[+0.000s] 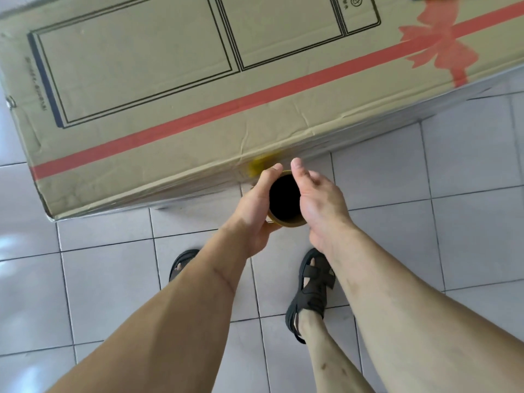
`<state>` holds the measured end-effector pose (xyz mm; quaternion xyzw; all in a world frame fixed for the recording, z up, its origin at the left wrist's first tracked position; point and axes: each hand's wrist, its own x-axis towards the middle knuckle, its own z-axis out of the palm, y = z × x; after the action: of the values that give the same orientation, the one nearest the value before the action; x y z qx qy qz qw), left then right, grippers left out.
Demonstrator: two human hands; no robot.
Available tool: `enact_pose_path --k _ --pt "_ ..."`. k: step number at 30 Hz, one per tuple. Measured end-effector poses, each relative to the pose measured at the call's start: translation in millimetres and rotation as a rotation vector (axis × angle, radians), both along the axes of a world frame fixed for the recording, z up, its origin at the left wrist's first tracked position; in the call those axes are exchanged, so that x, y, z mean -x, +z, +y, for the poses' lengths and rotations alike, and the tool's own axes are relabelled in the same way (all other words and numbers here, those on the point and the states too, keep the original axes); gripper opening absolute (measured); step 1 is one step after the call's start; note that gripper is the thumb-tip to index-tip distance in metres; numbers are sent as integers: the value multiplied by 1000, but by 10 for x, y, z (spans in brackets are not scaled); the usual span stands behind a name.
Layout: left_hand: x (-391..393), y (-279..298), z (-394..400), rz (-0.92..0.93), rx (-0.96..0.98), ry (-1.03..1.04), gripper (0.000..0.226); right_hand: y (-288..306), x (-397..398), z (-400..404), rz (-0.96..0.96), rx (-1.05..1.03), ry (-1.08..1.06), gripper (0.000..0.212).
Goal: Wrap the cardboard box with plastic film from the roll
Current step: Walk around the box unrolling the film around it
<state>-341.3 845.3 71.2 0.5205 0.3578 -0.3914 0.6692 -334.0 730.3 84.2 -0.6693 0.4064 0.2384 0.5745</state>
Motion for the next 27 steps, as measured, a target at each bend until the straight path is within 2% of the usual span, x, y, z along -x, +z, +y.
enact_pose_path --k 2,6,8,11,12,15,16,18,19,23,24,25,27 --pt "28 -49 -72 -12 55 22 98 -5 -24 -46 -22 58 21 45" --pt "-37 -55 -124 -4 69 -39 78 -58 -137 -143 -56 129 11 58" --pt "-84 -5 -145 12 65 -29 76 -63 -188 -169 -78 146 19 56" --pt "-131 -18 -180 12 60 62 87 -68 -284 -187 -118 193 66 45" --pt "-141 -34 -184 8 60 76 80 -78 -315 -182 -131 201 84 43" --pt "-180 -56 -192 -12 48 36 41 -125 -403 -209 -166 229 81 46" --pt "-186 -56 -197 -17 46 13 37 -135 -417 -213 -179 243 71 48" --pt "-160 -94 -191 -23 48 -25 41 -187 -391 -218 -194 275 86 49" --pt "-162 -85 -192 -27 44 -42 50 -196 -379 -222 -201 291 95 49" --pt "-261 -49 -132 -70 21 -175 119 -206 -410 -256 -231 369 186 49" --pt "-292 -21 -114 -75 3 -237 122 -203 -414 -270 -238 393 217 50" --pt "-323 -1 -98 -89 -17 -305 115 -200 -426 -280 -245 407 238 51" --pt "-365 0 -79 -125 -62 -409 91 -190 -452 -300 -245 426 283 52"
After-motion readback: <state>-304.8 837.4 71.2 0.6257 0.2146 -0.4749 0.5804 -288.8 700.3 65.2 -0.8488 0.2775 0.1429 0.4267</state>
